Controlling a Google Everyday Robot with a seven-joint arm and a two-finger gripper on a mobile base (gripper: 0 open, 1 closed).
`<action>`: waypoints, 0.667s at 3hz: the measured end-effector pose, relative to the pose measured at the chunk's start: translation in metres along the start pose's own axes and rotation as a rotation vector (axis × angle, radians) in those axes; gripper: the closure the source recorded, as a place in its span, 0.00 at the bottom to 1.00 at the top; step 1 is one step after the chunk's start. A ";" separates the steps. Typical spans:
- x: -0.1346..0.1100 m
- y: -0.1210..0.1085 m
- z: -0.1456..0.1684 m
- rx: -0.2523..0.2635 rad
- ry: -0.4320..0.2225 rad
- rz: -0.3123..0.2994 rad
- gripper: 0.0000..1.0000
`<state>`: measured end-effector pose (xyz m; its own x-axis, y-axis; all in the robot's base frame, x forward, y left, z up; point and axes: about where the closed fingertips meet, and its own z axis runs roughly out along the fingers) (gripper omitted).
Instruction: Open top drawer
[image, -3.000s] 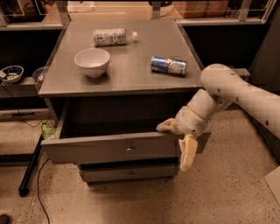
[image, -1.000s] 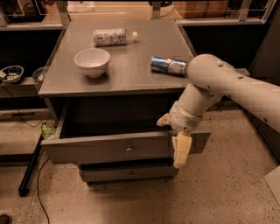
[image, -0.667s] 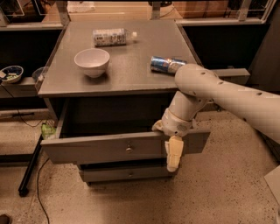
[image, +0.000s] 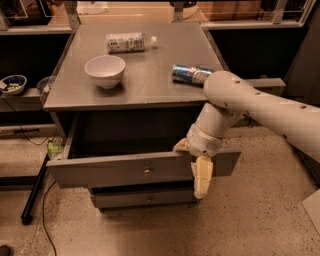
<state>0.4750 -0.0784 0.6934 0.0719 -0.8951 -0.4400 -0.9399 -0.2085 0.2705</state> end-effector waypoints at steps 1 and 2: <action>0.001 0.025 0.000 -0.055 -0.052 -0.032 0.00; 0.002 0.038 0.001 -0.080 -0.078 -0.055 0.00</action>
Offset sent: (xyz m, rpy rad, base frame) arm -0.0511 -0.0162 0.0144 0.1191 0.0922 0.0901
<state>0.4394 -0.0875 0.7018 0.0932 -0.8487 -0.5206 -0.9052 -0.2900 0.3106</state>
